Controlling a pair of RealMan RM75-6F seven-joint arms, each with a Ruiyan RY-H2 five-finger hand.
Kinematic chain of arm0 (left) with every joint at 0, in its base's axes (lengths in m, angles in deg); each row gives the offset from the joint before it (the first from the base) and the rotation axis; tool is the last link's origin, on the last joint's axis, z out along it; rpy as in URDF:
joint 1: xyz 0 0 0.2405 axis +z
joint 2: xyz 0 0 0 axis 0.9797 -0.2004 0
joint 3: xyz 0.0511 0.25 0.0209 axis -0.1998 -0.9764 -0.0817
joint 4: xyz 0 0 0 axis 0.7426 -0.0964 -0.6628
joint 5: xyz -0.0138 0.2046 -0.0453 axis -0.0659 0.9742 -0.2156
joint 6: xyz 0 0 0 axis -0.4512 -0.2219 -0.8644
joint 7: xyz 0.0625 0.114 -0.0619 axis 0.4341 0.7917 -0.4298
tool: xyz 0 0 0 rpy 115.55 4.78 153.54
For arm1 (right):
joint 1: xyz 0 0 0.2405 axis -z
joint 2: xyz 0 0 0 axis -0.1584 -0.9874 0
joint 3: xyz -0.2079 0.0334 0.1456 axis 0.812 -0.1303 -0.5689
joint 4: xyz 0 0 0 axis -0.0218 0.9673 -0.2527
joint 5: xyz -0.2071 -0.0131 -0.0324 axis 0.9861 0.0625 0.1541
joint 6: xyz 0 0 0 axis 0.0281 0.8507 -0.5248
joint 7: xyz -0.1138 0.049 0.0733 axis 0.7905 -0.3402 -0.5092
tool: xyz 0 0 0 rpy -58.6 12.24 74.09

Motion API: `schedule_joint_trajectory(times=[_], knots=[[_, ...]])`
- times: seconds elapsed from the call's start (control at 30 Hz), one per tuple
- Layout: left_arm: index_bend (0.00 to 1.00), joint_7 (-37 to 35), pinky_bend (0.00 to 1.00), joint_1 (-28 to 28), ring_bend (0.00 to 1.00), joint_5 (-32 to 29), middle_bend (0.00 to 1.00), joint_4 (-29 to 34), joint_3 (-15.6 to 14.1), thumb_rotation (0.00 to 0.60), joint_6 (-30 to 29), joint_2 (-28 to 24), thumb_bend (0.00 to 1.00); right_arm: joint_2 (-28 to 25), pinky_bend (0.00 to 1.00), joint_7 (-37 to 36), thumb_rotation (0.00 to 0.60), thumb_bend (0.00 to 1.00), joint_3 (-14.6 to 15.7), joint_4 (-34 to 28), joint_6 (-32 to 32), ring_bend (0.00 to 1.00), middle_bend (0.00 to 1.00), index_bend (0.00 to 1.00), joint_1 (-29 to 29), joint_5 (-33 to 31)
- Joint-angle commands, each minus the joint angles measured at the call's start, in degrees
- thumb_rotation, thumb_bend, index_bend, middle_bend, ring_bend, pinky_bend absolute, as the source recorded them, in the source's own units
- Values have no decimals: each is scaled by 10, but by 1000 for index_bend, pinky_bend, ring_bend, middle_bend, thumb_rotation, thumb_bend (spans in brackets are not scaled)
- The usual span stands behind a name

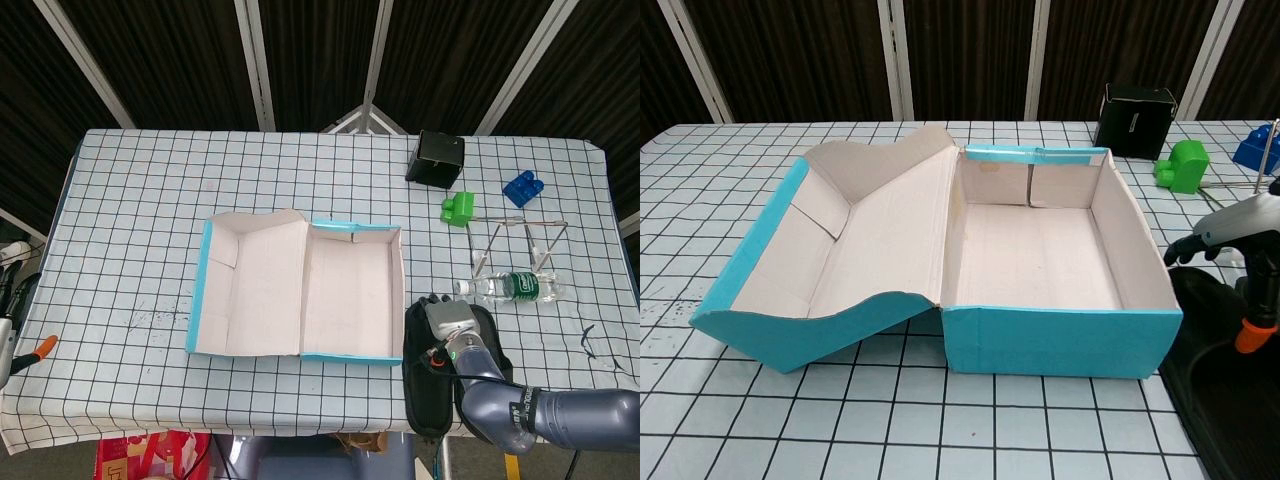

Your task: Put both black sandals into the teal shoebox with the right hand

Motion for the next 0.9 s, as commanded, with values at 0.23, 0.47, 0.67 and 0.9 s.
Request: schedule_joint_trajectory(times=[0.23,0.47,0.67,0.9], knots=[[146,0,77,-1,0,-4,0,0,1,600,3,-1,201,0,221,8,600,177,21,8,-15,92,164,103,-24,-23],[146,-1,77,0,0,-2,0,0,1,600,1,-1,201,0,218,-9,600,177,33,24,-42,100,189,128,-28,-17],[146,-1,77,-1,0,0,0,-1,0,600,1,0,200,6,218,-36,600,282,38,25,-20,208,380,306,-16,46],[145,-2,77,0,0,0,0,0,0,600,0,-1,201,8,218,-63,600,367,45,21,-9,268,497,401,-3,87]])
